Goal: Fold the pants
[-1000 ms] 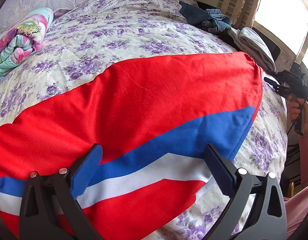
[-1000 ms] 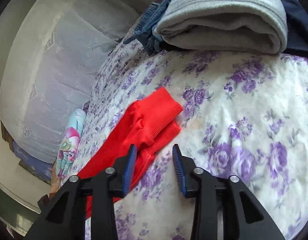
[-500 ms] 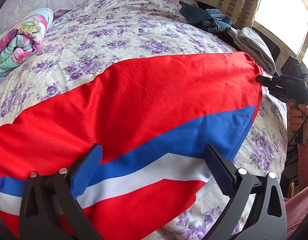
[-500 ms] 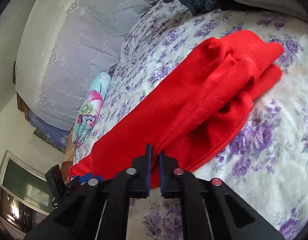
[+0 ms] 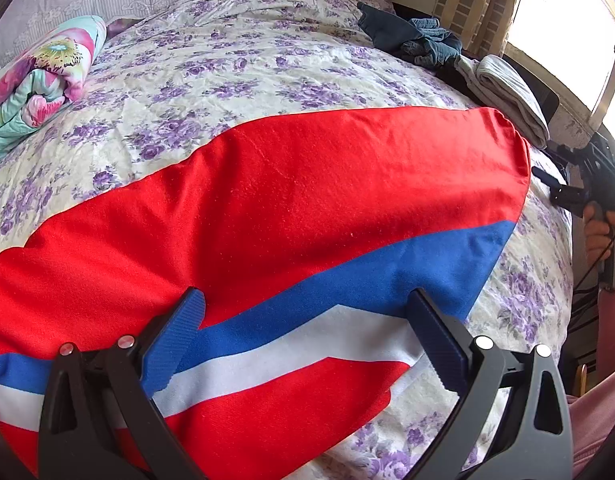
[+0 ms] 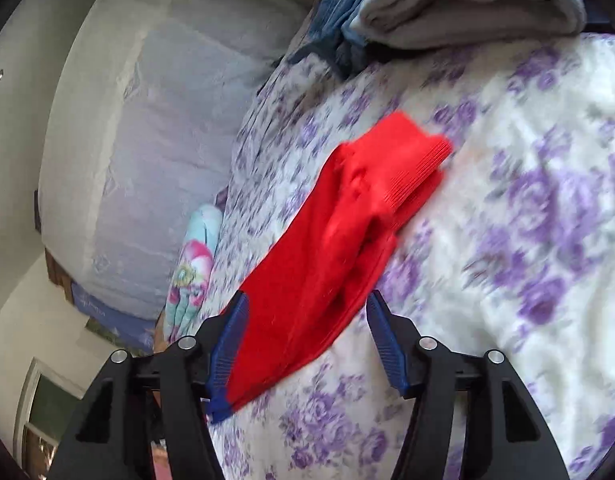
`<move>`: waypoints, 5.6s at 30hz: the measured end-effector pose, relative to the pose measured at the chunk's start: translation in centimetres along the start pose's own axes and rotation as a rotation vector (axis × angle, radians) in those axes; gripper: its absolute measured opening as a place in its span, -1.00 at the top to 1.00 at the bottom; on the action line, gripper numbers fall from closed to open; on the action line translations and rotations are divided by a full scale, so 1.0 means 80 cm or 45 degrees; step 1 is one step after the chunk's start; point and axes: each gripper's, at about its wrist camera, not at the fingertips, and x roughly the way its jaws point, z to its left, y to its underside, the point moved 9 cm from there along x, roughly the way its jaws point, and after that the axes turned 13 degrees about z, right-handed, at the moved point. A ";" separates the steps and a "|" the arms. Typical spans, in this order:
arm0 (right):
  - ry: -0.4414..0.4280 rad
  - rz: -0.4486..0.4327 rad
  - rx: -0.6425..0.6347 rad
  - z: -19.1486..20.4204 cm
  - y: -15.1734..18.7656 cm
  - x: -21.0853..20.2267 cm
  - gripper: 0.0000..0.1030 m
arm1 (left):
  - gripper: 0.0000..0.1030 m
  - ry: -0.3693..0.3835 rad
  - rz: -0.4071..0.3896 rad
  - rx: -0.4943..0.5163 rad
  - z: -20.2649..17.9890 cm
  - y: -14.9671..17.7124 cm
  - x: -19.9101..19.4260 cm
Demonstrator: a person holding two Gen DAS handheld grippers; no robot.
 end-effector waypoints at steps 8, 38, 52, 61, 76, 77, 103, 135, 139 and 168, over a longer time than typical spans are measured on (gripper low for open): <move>0.101 -0.016 0.103 -0.037 -0.052 0.027 0.29 | -0.91 0.000 0.000 0.000 0.000 0.000 0.000; 0.119 0.425 -1.039 0.287 0.092 0.157 -0.03 | -0.91 -0.018 -0.104 -0.046 -0.008 -0.037 -0.063; 0.126 0.997 -1.160 0.300 0.185 0.268 -0.09 | -0.91 -0.042 0.018 0.015 -0.004 0.018 -0.007; 0.298 0.979 -1.379 0.324 0.116 0.390 -0.22 | -0.91 0.005 0.005 0.002 -0.002 0.017 -0.009; 0.177 1.476 -1.509 0.305 0.188 0.355 -0.30 | -0.91 0.037 0.003 -0.004 -0.001 0.014 -0.008; 0.206 1.462 -1.522 0.302 0.185 0.359 -0.30 | -0.91 0.037 0.003 -0.004 -0.001 0.014 -0.008; -0.227 1.339 -1.054 0.301 0.099 0.421 0.03 | -0.91 0.039 0.006 -0.008 -0.004 0.014 -0.003; 0.747 0.295 -0.763 0.049 -0.049 0.092 0.15 | -0.91 -0.037 0.014 0.008 -0.004 0.016 -0.004; 0.687 0.202 -0.808 0.110 -0.015 0.094 -0.04 | -0.91 -0.025 0.023 -0.083 -0.004 0.005 -0.019; 0.381 0.556 -1.345 0.297 0.159 0.311 -0.13 | -0.90 -0.267 -0.051 -0.337 0.075 -0.019 -0.052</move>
